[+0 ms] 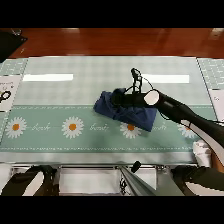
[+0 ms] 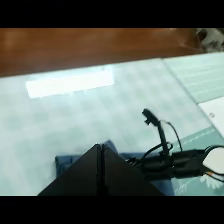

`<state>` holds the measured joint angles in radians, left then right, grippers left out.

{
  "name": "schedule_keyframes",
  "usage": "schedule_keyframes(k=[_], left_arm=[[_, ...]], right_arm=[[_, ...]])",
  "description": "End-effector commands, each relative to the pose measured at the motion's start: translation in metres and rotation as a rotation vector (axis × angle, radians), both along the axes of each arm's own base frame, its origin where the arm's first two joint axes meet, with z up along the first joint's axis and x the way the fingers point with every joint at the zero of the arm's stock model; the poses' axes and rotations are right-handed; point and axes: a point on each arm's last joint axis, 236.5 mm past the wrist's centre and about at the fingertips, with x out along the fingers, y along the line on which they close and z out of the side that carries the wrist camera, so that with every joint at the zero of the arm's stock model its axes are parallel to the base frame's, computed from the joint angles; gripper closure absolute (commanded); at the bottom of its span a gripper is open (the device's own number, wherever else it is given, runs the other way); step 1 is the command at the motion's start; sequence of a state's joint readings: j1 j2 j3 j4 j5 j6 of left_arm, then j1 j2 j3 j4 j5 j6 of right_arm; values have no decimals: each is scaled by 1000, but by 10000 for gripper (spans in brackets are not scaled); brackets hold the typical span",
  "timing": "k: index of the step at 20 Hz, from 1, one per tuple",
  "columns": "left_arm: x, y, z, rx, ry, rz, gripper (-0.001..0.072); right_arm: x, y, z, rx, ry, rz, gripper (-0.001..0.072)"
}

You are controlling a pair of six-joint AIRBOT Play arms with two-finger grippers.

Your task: Fold the shirts.

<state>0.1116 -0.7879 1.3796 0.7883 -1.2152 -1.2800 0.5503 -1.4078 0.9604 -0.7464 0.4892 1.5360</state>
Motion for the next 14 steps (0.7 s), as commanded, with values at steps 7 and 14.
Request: schedule_keyframes(k=[7, 14], left_arm=[[1, 25, -23, 131, 43, 66, 673], [-6, 25, -44, 146, 127, 52, 673]], right_arm=[[-70, -244, 0, -743, 213, 181, 283], [-107, -249, -45, -163, 312, -171, 155]])
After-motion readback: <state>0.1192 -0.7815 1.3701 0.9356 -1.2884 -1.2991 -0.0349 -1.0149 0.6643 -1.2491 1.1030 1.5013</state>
